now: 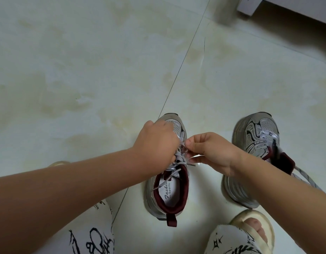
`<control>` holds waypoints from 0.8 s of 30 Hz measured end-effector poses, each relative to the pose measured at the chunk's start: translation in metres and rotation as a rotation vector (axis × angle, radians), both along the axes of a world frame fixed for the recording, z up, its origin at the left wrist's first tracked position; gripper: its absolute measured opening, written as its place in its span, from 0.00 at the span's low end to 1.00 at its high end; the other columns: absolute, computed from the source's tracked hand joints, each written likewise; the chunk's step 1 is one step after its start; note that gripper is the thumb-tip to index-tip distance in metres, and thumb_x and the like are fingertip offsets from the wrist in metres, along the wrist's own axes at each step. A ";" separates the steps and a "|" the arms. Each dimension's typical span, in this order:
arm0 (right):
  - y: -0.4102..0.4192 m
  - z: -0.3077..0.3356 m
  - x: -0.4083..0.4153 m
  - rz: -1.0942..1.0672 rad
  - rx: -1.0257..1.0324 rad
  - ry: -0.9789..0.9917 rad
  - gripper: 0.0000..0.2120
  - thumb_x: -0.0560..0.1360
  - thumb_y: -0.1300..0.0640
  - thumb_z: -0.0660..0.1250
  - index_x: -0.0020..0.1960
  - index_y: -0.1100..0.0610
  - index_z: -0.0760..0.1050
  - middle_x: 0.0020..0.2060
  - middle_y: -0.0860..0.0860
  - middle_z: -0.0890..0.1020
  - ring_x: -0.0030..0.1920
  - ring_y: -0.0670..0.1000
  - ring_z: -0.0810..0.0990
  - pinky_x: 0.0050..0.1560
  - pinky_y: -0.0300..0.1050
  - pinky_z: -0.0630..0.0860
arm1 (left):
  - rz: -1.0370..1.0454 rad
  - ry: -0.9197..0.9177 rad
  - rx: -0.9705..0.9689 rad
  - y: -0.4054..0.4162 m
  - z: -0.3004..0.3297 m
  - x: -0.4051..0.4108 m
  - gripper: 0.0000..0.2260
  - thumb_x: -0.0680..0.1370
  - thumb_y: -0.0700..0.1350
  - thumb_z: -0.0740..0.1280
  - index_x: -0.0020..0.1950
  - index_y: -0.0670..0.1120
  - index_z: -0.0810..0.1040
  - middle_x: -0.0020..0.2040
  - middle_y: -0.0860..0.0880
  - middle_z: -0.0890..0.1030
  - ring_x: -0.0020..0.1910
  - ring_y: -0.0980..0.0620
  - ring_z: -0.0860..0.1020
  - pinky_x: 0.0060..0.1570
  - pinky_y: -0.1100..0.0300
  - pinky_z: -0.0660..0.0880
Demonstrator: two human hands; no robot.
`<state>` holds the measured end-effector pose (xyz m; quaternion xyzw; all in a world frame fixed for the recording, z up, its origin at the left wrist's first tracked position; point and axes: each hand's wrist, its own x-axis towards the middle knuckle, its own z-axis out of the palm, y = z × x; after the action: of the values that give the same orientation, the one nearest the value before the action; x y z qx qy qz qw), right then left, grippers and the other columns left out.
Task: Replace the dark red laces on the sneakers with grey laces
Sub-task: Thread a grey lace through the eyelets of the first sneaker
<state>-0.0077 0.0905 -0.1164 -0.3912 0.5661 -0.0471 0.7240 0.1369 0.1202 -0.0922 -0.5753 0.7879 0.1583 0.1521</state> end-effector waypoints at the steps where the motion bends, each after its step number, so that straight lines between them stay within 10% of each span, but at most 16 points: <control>1: 0.001 -0.002 0.001 -0.016 -0.039 0.025 0.11 0.78 0.66 0.61 0.37 0.60 0.73 0.31 0.54 0.76 0.27 0.45 0.73 0.30 0.34 0.74 | 0.022 0.013 0.020 0.000 -0.001 0.000 0.05 0.77 0.50 0.60 0.46 0.51 0.74 0.55 0.49 0.71 0.58 0.48 0.68 0.45 0.57 0.58; 13: 0.013 -0.006 0.009 0.017 -0.304 0.146 0.13 0.76 0.63 0.64 0.32 0.58 0.73 0.28 0.53 0.74 0.28 0.48 0.71 0.34 0.39 0.71 | 0.105 0.053 0.244 -0.003 -0.011 0.000 0.17 0.78 0.39 0.59 0.29 0.45 0.61 0.32 0.49 0.63 0.40 0.47 0.69 0.39 0.57 0.67; 17: 0.007 -0.006 0.003 0.035 -0.117 -0.014 0.13 0.77 0.66 0.61 0.34 0.60 0.73 0.25 0.50 0.75 0.26 0.45 0.73 0.31 0.35 0.74 | 0.316 0.377 0.473 -0.005 -0.013 0.014 0.10 0.80 0.41 0.57 0.41 0.41 0.74 0.38 0.49 0.71 0.40 0.51 0.70 0.36 0.63 0.67; 24: -0.002 -0.006 -0.004 0.145 -0.057 -0.076 0.08 0.74 0.71 0.64 0.40 0.61 0.77 0.31 0.53 0.77 0.30 0.46 0.76 0.35 0.34 0.77 | 0.559 0.885 0.788 0.004 -0.009 0.045 0.10 0.79 0.37 0.59 0.38 0.45 0.68 0.42 0.47 0.68 0.43 0.53 0.69 0.52 0.63 0.75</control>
<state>-0.0114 0.0888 -0.1227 -0.4495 0.5071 -0.0254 0.7350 0.1821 0.1239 -0.1007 -0.5402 0.4799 0.6905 -0.0341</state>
